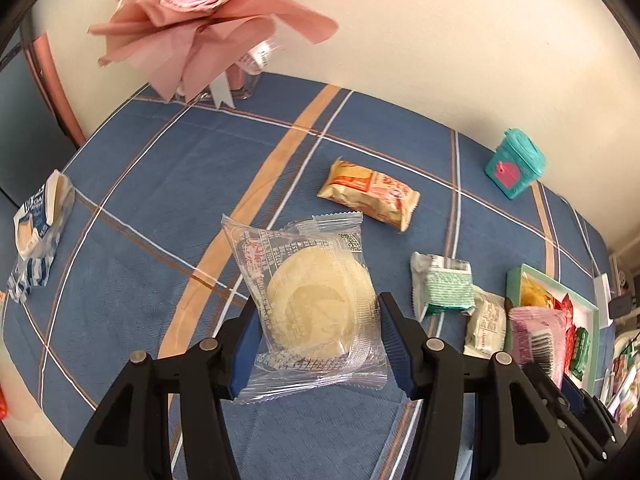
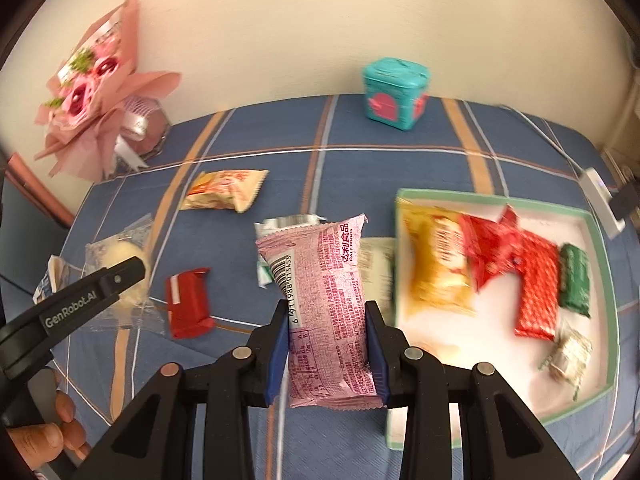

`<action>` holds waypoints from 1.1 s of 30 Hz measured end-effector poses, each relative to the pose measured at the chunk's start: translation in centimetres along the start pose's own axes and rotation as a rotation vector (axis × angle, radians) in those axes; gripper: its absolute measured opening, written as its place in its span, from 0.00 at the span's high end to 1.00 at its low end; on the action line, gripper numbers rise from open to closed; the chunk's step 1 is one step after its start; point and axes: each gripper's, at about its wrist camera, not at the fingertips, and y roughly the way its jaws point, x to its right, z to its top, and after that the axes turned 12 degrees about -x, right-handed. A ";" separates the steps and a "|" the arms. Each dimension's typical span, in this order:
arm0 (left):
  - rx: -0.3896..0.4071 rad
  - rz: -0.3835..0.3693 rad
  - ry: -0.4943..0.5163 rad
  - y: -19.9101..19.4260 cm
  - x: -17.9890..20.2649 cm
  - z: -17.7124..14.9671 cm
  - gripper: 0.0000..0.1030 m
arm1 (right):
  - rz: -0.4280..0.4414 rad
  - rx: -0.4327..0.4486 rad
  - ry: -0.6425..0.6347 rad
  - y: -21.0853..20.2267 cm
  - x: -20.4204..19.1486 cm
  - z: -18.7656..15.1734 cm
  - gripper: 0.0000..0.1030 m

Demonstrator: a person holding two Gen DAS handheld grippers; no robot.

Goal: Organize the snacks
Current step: 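Carry the round pastry and pink bag over the white tray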

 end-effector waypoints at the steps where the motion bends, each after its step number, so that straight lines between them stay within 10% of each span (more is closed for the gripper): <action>1: 0.004 -0.002 0.004 -0.1 0.2 0.0 0.44 | 0.000 0.001 0.016 -0.2 0.6 -0.2 0.63; 33: 0.011 -0.115 0.334 -2.0 15.9 -4.1 0.44 | 0.007 0.035 0.437 -4.3 20.5 -2.3 0.63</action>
